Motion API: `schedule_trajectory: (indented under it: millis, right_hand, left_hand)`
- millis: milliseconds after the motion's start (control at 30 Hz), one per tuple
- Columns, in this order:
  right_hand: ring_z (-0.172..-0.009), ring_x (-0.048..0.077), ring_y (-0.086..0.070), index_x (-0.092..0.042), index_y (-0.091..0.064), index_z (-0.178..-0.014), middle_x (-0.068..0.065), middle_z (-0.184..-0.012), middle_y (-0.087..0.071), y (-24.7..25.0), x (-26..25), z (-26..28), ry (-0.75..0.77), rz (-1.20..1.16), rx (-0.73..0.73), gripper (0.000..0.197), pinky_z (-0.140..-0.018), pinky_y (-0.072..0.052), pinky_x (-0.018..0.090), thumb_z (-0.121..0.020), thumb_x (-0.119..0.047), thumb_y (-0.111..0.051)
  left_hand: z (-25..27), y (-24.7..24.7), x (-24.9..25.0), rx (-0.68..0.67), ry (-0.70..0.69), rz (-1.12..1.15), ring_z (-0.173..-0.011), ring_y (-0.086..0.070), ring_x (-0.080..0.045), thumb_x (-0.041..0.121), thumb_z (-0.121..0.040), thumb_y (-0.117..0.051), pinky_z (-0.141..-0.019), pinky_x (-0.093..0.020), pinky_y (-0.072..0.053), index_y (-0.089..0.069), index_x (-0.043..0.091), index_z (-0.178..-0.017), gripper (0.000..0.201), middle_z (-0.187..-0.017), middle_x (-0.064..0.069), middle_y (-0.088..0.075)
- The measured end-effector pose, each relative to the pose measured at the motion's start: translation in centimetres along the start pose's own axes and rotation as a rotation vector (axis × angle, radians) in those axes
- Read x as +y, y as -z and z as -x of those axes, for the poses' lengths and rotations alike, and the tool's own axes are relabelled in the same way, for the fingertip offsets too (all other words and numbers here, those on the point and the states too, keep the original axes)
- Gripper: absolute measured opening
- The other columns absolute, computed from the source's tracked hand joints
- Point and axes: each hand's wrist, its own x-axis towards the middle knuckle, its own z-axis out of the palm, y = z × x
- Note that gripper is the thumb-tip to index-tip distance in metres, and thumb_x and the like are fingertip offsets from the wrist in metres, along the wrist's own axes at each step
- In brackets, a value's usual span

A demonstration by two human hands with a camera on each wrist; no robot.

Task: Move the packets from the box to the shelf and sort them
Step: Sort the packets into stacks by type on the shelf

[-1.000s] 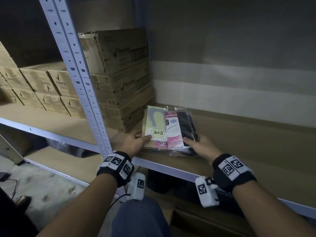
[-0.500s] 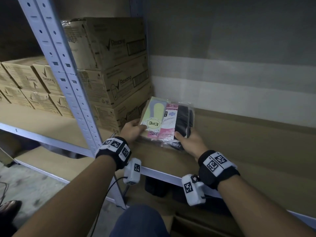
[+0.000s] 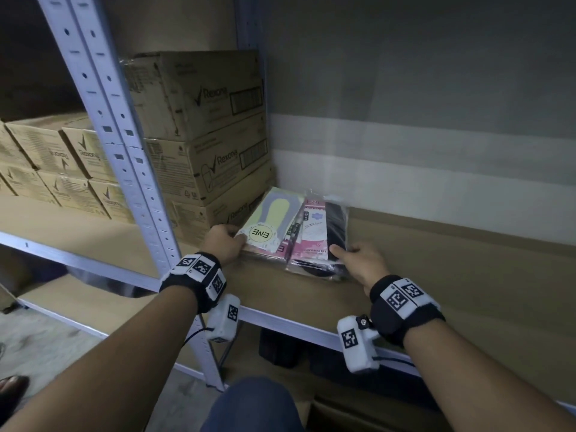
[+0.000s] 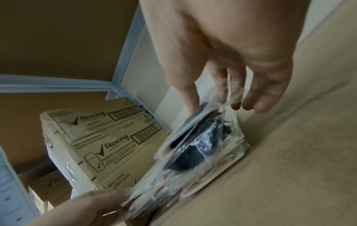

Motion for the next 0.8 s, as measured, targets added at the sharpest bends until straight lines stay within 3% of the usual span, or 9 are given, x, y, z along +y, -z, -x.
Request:
schedule_trajectory:
  millis: [133,267,400,500,600,667,733,800]
  right_hand:
    - [-0.067,0.013,-0.053,-0.005,-0.053,-0.121,0.011,-0.109,-0.063,0.9,-0.1,0.3,-0.014,-0.131,0.056,0.045,-0.056,-0.042,0.024,-0.084,-0.024,-0.070]
    - [-0.055,0.019,-0.053,-0.001,-0.057,-0.116,0.012,-0.088,-0.067,1.6,-0.7,1.2,-0.116,-0.374,0.004,0.037,-0.046,-0.044,0.027,-0.085,-0.017,-0.069]
    - [-0.063,0.019,-0.061,0.004,-0.059,-0.113,0.015,-0.097,-0.068,2.7,-0.9,2.1,-0.153,-0.528,-0.003,0.035,-0.041,-0.049,0.021,-0.083,-0.009,-0.069]
    - [-0.064,0.018,-0.062,-0.001,-0.059,-0.109,0.014,-0.094,-0.067,3.9,-0.9,3.0,-0.116,-0.585,0.024,0.028,-0.043,-0.051,0.022,-0.083,-0.005,-0.068]
    - [-0.066,0.019,-0.063,-0.004,-0.058,-0.098,0.011,-0.086,-0.066,5.6,-0.8,3.8,-0.069,-0.636,0.072,0.018,-0.056,-0.053,0.028,-0.082,0.000,-0.067]
    - [-0.066,0.018,-0.063,-0.009,-0.056,-0.092,0.010,-0.085,-0.065,7.1,-0.5,4.5,-0.050,-0.655,0.098,0.018,-0.057,-0.052,0.028,-0.083,0.001,-0.067]
    - [-0.063,0.017,-0.062,-0.012,-0.055,-0.095,0.009,-0.084,-0.066,8.7,0.0,5.1,-0.028,-0.662,0.122,0.021,-0.052,-0.051,0.026,-0.083,0.001,-0.067]
    - [-0.062,0.019,-0.061,-0.011,-0.056,-0.101,0.011,-0.086,-0.066,10.4,0.6,5.7,-0.002,-0.673,0.153,0.025,-0.054,-0.051,0.028,-0.082,0.002,-0.066]
  left_hand:
    - [1.2,1.8,0.9,0.082,0.016,0.031,-0.096,-0.063,-0.025,0.022,-0.084,-0.067,-0.086,-0.031,-0.050,-0.067,0.008,-0.107,0.027,-0.098,-0.009,-0.068]
    - [2.4,2.9,2.2,0.102,0.114,0.313,-0.069,-0.068,-0.022,0.009,-0.082,-0.068,-0.073,-0.036,-0.059,-0.065,0.004,-0.104,0.023,-0.076,-0.010,-0.070]
    - [4.8,2.9,4.3,0.073,0.226,0.707,-0.048,-0.064,-0.019,-0.008,-0.084,-0.060,-0.051,-0.029,-0.059,-0.060,-0.002,-0.093,0.011,-0.074,-0.020,-0.065]
    - [6.2,2.1,5.5,0.054,0.269,0.915,-0.057,-0.065,-0.029,-0.013,-0.084,-0.056,-0.048,-0.032,-0.059,-0.057,-0.006,-0.093,0.012,-0.081,-0.026,-0.063]
    - [7.9,0.9,6.9,0.030,0.283,1.039,-0.066,-0.063,-0.031,-0.013,-0.086,-0.053,-0.048,-0.034,-0.059,-0.053,-0.004,-0.096,0.014,-0.080,-0.023,-0.059]
    - [9.0,0.0,8.0,-0.006,0.274,1.070,-0.068,-0.062,-0.032,-0.013,-0.087,-0.051,-0.046,-0.032,-0.058,-0.052,-0.003,-0.097,0.014,-0.082,-0.023,-0.058]
    - [10.0,-0.9,9.1,-0.043,0.277,1.087,-0.068,-0.061,-0.032,-0.014,-0.087,-0.051,-0.044,-0.031,-0.057,-0.051,-0.002,-0.093,0.014,-0.083,-0.024,-0.058]
    - [10.7,-2.0,10.3,-0.085,0.276,1.108,-0.067,-0.061,-0.032,-0.015,-0.086,-0.051,-0.046,-0.032,-0.058,-0.050,0.000,-0.090,0.015,-0.083,-0.024,-0.058]
